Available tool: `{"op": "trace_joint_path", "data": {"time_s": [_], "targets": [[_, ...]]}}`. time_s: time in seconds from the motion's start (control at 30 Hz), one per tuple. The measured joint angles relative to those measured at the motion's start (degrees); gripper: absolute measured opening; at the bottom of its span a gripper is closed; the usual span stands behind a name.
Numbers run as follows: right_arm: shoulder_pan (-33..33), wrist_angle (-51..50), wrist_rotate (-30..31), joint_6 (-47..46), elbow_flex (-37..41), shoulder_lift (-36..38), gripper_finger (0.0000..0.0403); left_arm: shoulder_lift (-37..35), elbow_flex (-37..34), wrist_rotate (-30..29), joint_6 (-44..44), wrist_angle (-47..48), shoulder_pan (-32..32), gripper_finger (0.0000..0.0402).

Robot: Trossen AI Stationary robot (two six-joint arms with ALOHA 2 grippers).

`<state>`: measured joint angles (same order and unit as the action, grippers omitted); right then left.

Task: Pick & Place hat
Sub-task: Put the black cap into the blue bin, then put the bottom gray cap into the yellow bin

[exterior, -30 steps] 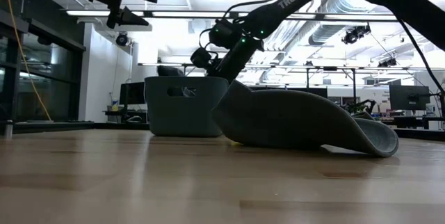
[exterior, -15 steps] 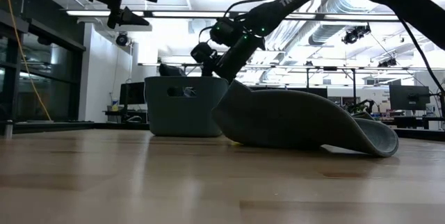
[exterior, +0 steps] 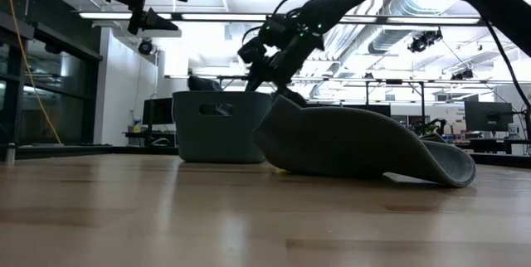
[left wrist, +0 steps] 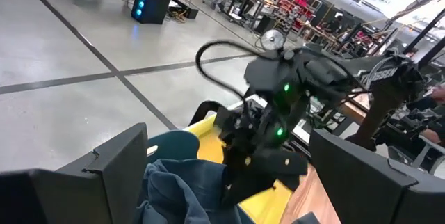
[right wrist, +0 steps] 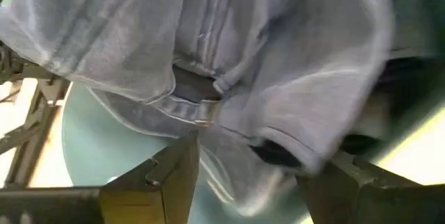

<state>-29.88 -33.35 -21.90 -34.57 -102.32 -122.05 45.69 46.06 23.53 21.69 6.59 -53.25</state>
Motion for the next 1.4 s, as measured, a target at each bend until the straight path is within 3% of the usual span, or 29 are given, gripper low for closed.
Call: {"op": "trace_joint_path", "data": {"time_s": [0.23,0.43,0.63,0.8,1.07,1.4], "targets": [[-1.7,-7.8,3.7,6.3,-0.1,4.6,0.0214,0.0,0.0,-0.3,0.7,0.0,0.0,0.0342],[-1.9,-19.3,11.3,10.8,-0.1,9.9,0.0213,0.0,0.0,-0.3,1.1,0.0,0.0,0.0342],[0.7,-26.5,19.5,12.2,-0.1,14.5,0.0213,0.3,0.0,-0.3,1.4,0.0,0.0,0.0342],[4.4,-29.9,20.5,14.0,-0.1,16.5,0.0213,0.3,0.0,-0.3,2.2,0.0,0.0,0.0342],[10.8,-36.9,25.9,8.1,-0.1,16.8,0.0213,0.3,0.0,0.4,2.9,0.5,0.0,0.0342],[17.1,-42.0,32.7,2.5,0.0,16.9,0.0213,-0.9,0.0,1.6,-0.4,8.6,0.0,0.0342]]}}
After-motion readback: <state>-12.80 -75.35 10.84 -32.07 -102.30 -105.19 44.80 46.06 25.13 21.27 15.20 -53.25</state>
